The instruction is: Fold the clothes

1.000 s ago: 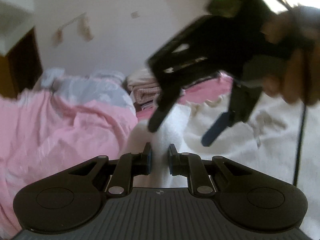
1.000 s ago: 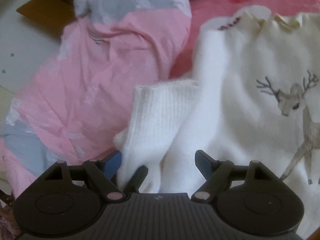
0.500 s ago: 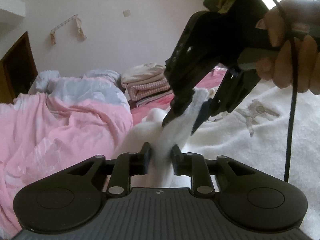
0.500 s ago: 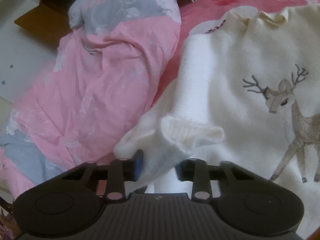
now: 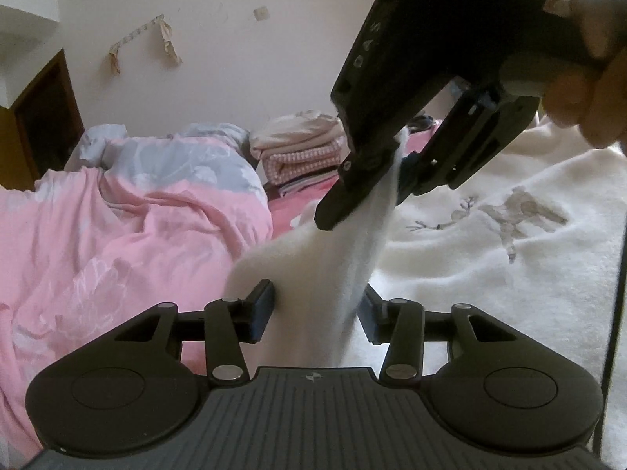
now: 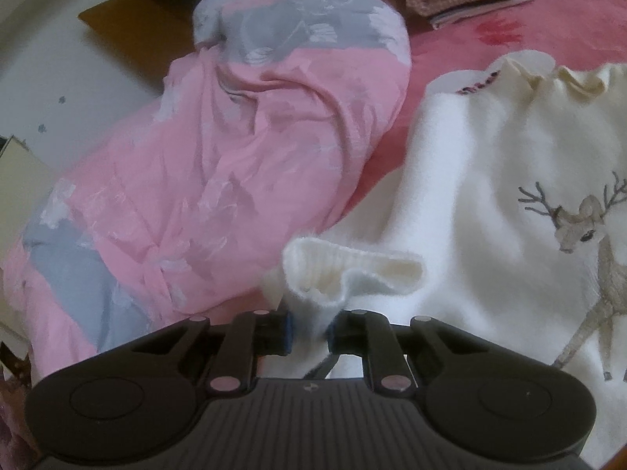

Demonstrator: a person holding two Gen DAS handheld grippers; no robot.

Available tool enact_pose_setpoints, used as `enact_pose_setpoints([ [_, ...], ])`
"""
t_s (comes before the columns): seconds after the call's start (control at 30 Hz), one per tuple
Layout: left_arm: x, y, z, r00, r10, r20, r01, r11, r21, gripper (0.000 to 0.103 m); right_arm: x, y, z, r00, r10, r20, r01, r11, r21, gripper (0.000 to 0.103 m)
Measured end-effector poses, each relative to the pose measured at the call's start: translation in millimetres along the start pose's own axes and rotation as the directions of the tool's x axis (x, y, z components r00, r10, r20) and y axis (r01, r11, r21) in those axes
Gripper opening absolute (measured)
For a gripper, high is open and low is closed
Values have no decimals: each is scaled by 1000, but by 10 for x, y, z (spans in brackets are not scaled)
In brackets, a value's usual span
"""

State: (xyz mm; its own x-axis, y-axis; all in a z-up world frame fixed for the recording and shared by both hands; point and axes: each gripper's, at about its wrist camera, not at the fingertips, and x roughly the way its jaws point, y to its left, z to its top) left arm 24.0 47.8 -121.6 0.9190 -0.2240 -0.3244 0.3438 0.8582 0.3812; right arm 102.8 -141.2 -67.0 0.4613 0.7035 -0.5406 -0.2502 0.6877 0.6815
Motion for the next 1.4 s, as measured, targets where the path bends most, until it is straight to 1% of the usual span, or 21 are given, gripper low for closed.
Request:
enact_pose_setpoints([
  [0.13,4,-25,4,1000,13,-3,-13,1000,10,48,-26,25,-25,1000,24,-4,-24,1000,-14,16],
  [0.2,-5,-34,15,1000,19,2,-19,1000,12,48,-37,53,-26,1000,17,-2,-17,999,-30,16],
  [0.3,-34,-43,55,999,31,17,-31,999,18,48,-50,85,-20,1000,9,3,-9,999,-42,16],
  [0.5,-114,-54,174,996,49,73,-53,997,52,46,-43,273,-19,999,41,11,-39,994,-103,16],
  [0.57,-124,-24,215,995,60,82,-65,997,48,34,-83,308,0,998,62,22,-59,993,-105,16],
  [0.6,-120,-2,235,994,66,84,-70,996,47,33,-104,323,10,997,72,29,-69,992,-106,16],
  [0.67,-133,42,267,993,76,93,-80,996,41,21,-147,355,30,995,94,41,-89,990,-107,17],
  [0.73,-155,96,303,992,82,100,-86,996,31,16,-190,386,50,992,115,53,-109,988,-109,18],
  [0.77,-162,131,319,991,83,100,-86,996,22,12,-211,402,60,990,126,60,-119,987,-110,22],
  [0.8,-162,185,338,992,81,96,-82,997,6,11,-232,418,70,988,137,66,-129,985,-111,26],
  [0.83,-160,249,357,993,80,90,-80,997,-11,10,-254,434,81,986,147,72,-139,984,-112,42],
  [0.87,-158,321,375,993,82,86,-80,996,-24,10,-275,449,91,984,158,78,-149,982,-113,63],
  [0.93,-155,493,426,992,89,84,-86,995,-43,9,-361,328,109,981,146,127,-136,987,-84,83],
  [0.97,-148,588,460,992,92,83,-88,995,-52,9,-406,262,119,978,138,153,-129,989,-69,86],
  [1.03,-118,795,548,993,95,76,-90,993,-72,9,-495,131,138,971,121,204,-116,993,-37,86],
  [1.07,-98,908,602,992,99,72,-93,992,-82,9,-497,50,131,975,93,203,-91,996,-18,86],
  [1.17,-18,1269,804,991,121,61,-114,987,-115,9,-395,-233,38,987,13,162,-20,999,39,86],
  [1.23,13,1472,941,986,157,62,-150,982,-114,9,-303,-397,-24,991,-35,130,27,998,64,86],
  [1.4,96,1883,1283,966,251,64,-247,966,-71,9,-108,-757,-129,993,-92,78,82,989,125,86],
])
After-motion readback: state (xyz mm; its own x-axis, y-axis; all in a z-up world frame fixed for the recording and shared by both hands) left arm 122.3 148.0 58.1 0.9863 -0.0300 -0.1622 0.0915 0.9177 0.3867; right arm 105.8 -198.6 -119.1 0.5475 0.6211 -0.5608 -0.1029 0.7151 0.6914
